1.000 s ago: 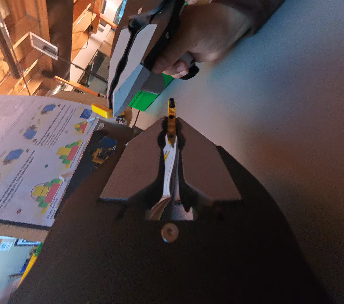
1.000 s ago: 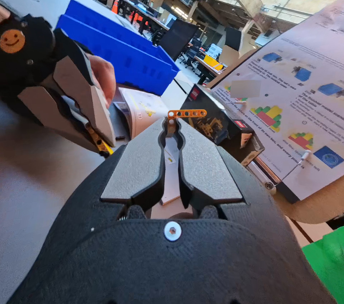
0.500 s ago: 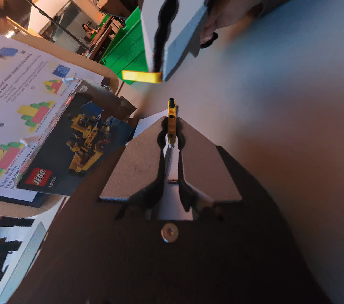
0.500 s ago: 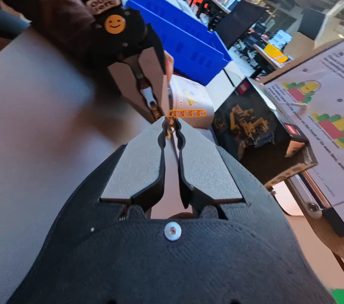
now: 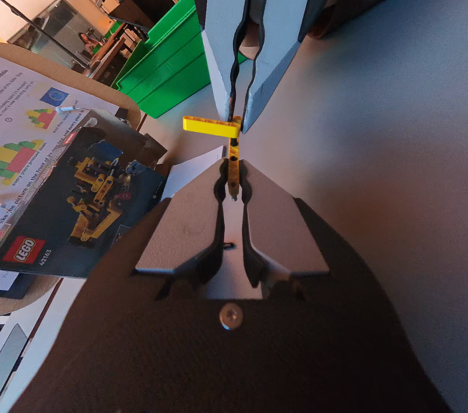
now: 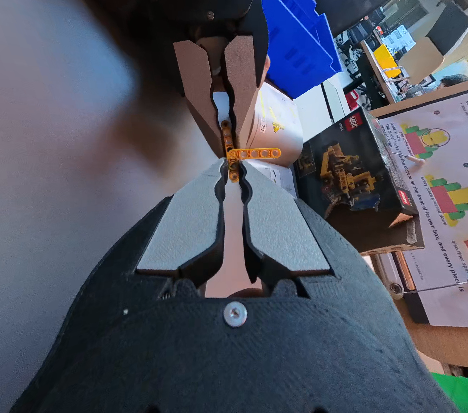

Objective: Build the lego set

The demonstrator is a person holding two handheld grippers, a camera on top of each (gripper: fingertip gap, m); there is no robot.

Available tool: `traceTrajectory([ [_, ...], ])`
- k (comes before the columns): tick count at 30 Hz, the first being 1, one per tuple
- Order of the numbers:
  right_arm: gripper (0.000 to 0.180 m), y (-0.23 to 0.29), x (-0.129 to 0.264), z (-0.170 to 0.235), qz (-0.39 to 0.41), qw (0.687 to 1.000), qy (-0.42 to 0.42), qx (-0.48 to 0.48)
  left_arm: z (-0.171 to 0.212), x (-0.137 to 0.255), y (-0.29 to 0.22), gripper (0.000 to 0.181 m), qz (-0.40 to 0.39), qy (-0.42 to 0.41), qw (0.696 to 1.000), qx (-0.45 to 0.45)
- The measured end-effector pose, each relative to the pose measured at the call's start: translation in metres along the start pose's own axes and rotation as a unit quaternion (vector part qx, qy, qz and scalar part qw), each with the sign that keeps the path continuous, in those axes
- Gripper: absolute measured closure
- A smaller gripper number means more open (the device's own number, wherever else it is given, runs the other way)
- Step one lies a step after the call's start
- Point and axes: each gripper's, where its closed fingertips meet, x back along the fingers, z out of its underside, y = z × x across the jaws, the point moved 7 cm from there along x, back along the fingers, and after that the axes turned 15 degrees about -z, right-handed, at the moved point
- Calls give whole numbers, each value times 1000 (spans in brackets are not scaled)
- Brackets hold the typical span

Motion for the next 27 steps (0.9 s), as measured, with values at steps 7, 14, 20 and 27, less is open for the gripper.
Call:
traceTrajectory([
  [7,175,2,4,-3,-25,1000,-12,-3,-1,2,0,175,22,-12,1000,11],
  [14,175,4,1,-2,-33,999,-5,-3,-2,3,-3,175,36,-17,999,6],
  [20,175,6,1,-3,-45,999,-2,3,-3,4,-6,175,45,-18,999,3],
  [27,175,7,1,-5,-60,998,-5,-11,-4,5,-6,175,59,-21,998,11],
])
